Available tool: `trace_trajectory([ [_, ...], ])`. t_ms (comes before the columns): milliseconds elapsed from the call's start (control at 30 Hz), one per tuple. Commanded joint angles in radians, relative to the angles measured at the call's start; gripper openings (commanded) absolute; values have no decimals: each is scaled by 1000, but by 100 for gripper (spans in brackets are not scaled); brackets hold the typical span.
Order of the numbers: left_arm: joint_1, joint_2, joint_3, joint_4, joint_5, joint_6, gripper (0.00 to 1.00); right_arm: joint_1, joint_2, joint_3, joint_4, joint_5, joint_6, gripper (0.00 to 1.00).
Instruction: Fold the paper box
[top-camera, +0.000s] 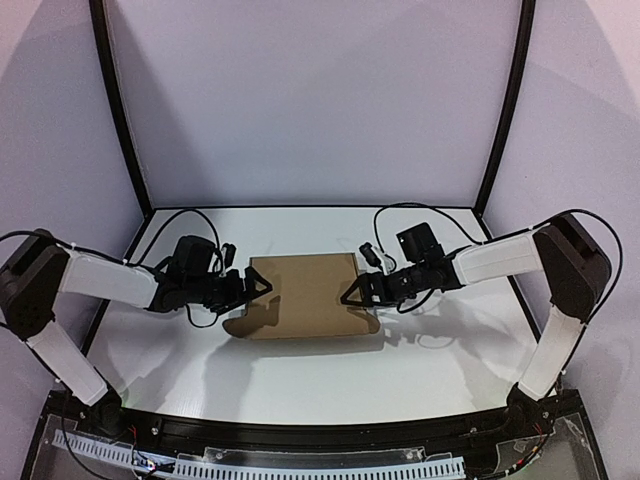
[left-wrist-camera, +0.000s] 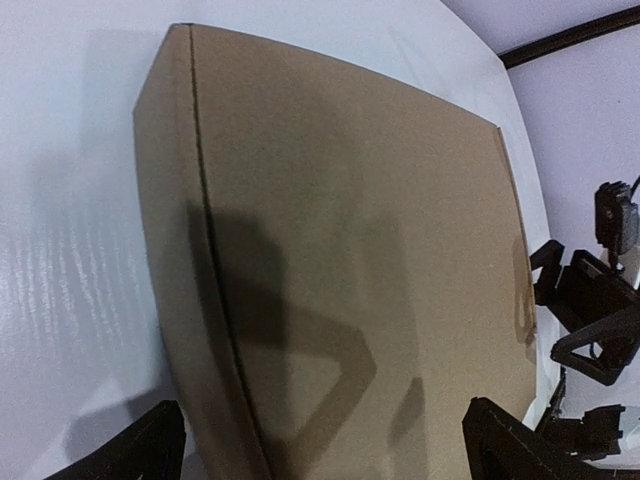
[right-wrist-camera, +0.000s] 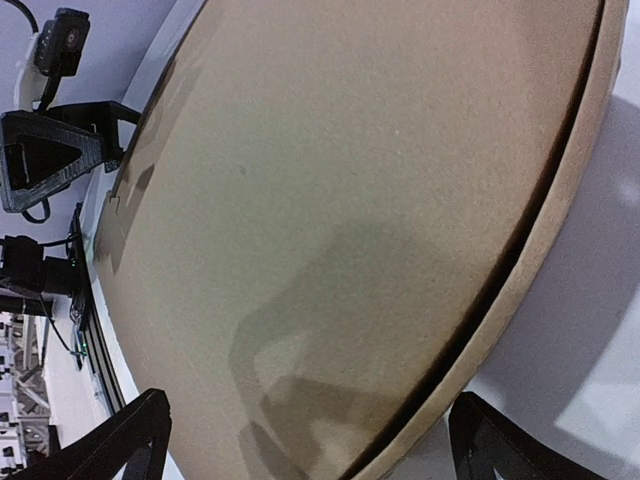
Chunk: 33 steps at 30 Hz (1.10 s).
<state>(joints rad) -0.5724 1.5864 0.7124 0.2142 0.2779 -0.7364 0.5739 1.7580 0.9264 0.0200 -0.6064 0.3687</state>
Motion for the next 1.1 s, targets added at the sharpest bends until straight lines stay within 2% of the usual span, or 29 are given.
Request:
trace_trajectory([
  [0, -1, 36, -14, 148, 129, -39, 99, -5, 31, -8, 64, -70, 25, 98],
  [100, -1, 56, -5, 150, 197, -63, 99, -5, 37, -1, 52, -96, 42, 98],
  [367, -3, -23, 33, -5, 208, -87, 99, -3, -45, 42, -52, -161, 124, 98],
  [400, -6, -37, 57, -58, 217, -98, 99, -3, -67, 72, -134, -170, 138, 98],
  [467, -11, -48, 67, -82, 219, -106, 99, -3, -77, 98, -194, -170, 156, 98],
  [600, -23, -88, 158, -308, 215, -112, 99, -3, -98, 193, -371, -216, 216, 98],
  [767, -23, -113, 206, -394, 255, -143, 99, -3, -95, 260, -428, -282, 294, 98],
  [933, -22, -131, 297, -563, 270, -169, 99, -4, -93, 342, -554, -305, 337, 98],
  [1067, -22, -140, 359, -668, 373, -268, 99, -5, -90, 391, -618, -391, 433, 98],
])
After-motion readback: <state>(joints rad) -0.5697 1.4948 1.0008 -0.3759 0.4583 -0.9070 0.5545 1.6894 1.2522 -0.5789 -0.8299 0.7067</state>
